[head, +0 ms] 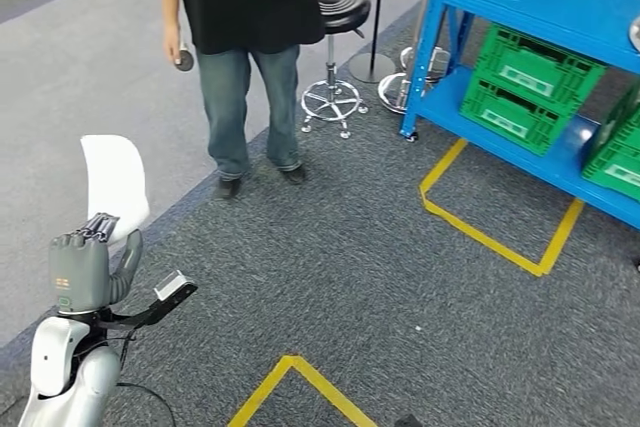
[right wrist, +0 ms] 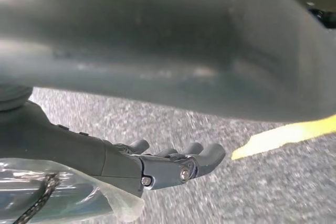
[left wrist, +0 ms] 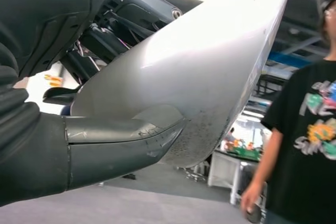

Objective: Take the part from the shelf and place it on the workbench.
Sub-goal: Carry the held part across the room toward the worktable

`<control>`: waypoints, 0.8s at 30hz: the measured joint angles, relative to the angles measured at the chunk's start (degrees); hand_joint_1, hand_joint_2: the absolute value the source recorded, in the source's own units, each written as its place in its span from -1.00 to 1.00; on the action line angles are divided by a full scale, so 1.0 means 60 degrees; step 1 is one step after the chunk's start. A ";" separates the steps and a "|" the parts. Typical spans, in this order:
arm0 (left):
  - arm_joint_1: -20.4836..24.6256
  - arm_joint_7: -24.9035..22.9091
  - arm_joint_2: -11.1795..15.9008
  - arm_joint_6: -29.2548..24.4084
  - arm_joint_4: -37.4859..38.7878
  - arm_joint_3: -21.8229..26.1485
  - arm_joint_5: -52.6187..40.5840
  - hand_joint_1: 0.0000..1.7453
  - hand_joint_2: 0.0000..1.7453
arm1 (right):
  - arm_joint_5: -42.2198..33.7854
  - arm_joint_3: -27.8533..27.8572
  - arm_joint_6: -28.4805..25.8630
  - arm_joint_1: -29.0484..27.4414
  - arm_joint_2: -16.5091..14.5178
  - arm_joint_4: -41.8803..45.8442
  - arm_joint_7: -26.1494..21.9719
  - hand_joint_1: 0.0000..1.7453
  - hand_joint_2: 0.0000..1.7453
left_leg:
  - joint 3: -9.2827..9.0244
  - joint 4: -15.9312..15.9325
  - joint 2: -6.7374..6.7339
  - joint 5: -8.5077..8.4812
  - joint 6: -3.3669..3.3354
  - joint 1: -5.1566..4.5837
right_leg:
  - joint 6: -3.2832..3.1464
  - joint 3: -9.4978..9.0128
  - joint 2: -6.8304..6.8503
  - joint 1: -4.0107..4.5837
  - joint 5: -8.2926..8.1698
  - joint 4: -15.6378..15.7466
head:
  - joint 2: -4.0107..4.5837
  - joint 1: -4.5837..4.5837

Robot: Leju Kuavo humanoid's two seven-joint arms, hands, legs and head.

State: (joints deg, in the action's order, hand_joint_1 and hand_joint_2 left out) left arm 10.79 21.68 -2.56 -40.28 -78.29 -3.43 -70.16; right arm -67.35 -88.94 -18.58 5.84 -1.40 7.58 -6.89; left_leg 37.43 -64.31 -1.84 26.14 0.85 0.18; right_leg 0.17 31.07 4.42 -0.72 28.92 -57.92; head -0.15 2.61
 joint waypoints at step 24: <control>0.0626 0.0567 -0.0292 -0.0007 -0.0129 -0.0105 0.1390 1.00 1.00 | -0.0176 0.0001 -0.0282 0.0036 0.0150 -0.0031 -0.0307 -1.00 -1.00 | 0.0283 -0.0354 0.0612 0.0455 -0.0036 -0.0026 | 0.0069 0.0217 -0.0882 -0.0081 -0.0113 -0.0113 | 0.0000 -0.0007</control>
State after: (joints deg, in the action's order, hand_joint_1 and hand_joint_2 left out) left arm 14.54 25.08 -4.32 -40.33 -79.07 -4.06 -61.82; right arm -68.40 -88.93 -20.28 6.06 -0.50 7.40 -8.73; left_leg 39.13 -66.44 1.84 28.87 0.63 0.02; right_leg 0.58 32.37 -0.88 -1.20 28.24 -58.59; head -0.15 2.56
